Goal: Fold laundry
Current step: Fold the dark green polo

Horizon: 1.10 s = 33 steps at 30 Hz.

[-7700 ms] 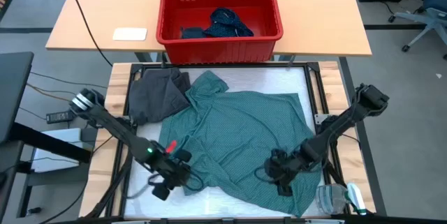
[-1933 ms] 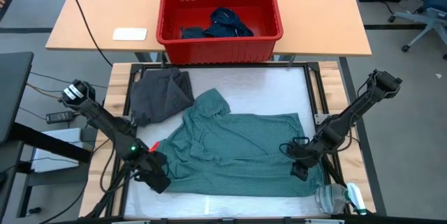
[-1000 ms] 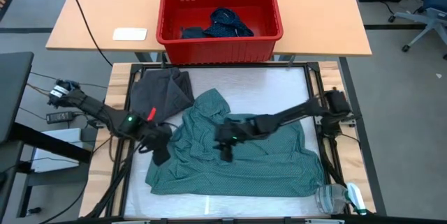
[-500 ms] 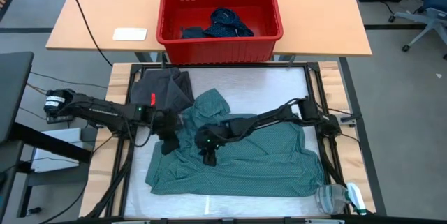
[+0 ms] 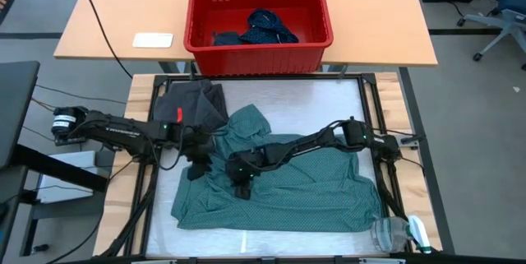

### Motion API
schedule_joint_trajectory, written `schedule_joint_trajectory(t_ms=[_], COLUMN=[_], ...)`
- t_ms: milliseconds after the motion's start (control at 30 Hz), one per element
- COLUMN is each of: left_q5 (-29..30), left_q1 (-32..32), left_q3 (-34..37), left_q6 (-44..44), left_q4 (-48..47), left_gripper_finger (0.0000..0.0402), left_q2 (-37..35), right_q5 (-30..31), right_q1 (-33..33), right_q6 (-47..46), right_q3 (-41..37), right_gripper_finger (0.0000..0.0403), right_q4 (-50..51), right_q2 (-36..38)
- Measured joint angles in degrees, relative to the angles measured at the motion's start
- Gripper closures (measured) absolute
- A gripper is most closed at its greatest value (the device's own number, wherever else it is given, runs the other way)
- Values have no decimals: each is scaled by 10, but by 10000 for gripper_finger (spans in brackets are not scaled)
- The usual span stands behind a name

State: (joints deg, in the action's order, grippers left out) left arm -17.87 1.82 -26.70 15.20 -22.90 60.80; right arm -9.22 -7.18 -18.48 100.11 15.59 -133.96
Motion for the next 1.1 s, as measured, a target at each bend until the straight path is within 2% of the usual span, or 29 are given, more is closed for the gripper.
schedule_joint_trajectory(t_ms=[100,133,300,433,633,767,933,1100], left_q5=[0,0,7,52,137,130,45,35], left_q1=[3,3,3,3,13,37,74,93], left_q3=[0,0,0,0,0,0,-1,-1], left_q6=[0,0,-11,-18,-69,-92,-93,-60], left_q4=[0,-1,-1,-1,10,28,35,61], left_gripper_finger=[242,242,242,242,241,241,241,241], left_q2=[0,0,0,0,0,0,24,71], right_q5=[16,23,76,129,133,137,156,154], right_q1=[2,2,3,5,9,8,5,1], right_q6=[-16,-22,-41,-37,-29,-30,-44,-45], right_q3=[-1,-1,-1,-1,-1,-1,-17,-28], right_gripper_finger=[380,389,396,398,400,401,402,402], right_q4=[20,29,108,166,201,209,208,200], right_q2=[14,24,81,119,126,123,123,123])
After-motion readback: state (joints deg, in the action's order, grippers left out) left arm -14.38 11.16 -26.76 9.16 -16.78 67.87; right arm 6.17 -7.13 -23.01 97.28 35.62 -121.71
